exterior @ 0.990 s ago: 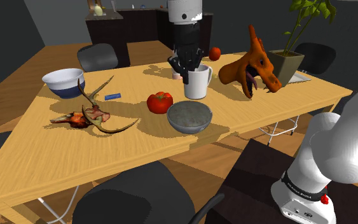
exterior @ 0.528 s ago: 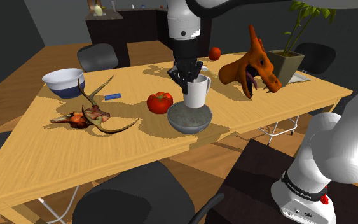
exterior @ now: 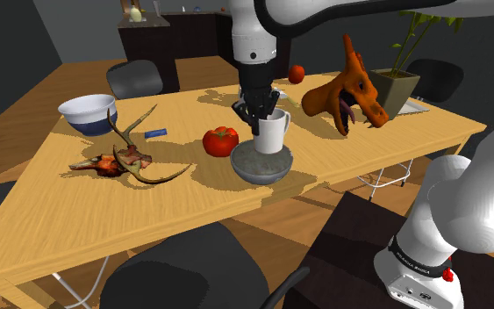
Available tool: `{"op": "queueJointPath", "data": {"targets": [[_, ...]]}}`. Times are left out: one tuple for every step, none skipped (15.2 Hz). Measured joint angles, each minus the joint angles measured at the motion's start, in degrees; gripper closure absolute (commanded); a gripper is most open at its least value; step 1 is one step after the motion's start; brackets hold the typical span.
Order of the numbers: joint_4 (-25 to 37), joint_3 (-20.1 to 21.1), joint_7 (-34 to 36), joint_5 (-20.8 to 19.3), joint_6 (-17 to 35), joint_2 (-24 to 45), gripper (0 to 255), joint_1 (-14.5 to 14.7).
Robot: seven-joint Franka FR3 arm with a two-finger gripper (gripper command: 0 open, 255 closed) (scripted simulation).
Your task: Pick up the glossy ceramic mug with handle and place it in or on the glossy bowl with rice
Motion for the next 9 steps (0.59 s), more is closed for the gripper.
{"op": "queueJointPath", "data": {"targets": [[-0.01, 0.0, 0.0, 0.0, 0.01, 0.0, 255, 0.0], [-0.01, 0.0, 0.0, 0.0, 0.01, 0.0, 0, 0.0], [-0.01, 0.0, 0.0, 0.0, 0.02, 0.0, 0, 0.0], [0.0, 0.0, 0.0, 0.0, 0.02, 0.0, 0, 0.0], [0.0, 0.0, 0.0, 0.0, 0.02, 0.0, 0, 0.0], [0.0, 0.0, 0.0, 0.0, 0.02, 0.0, 0, 0.0], [0.0, 0.0, 0.0, 0.0, 0.02, 0.0, 0, 0.0], [0.0, 0.0, 0.0, 0.0, 0.02, 0.0, 0, 0.0], [1.13, 0.04, 0.08, -0.03, -0.84, 0.27, 0, 0.01]]}}
